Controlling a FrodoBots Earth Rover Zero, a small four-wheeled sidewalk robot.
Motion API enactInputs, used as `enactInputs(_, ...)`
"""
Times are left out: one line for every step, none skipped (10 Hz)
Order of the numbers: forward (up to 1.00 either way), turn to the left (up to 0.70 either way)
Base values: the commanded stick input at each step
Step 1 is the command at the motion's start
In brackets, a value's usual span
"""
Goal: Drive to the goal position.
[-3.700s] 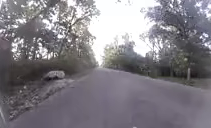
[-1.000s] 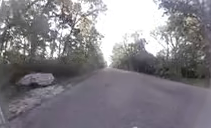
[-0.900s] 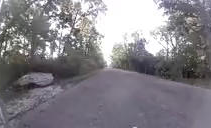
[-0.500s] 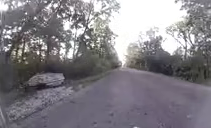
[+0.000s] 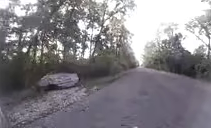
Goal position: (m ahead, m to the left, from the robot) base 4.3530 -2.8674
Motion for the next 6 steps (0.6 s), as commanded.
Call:
enactInputs(0.70, 0.00)
enactInputs(0.70, -0.01)
enactInputs(0.70, -0.03)
enactInputs(0.70, -0.14)
enactInputs(0.70, -0.26)
enactInputs(0.70, -0.34)
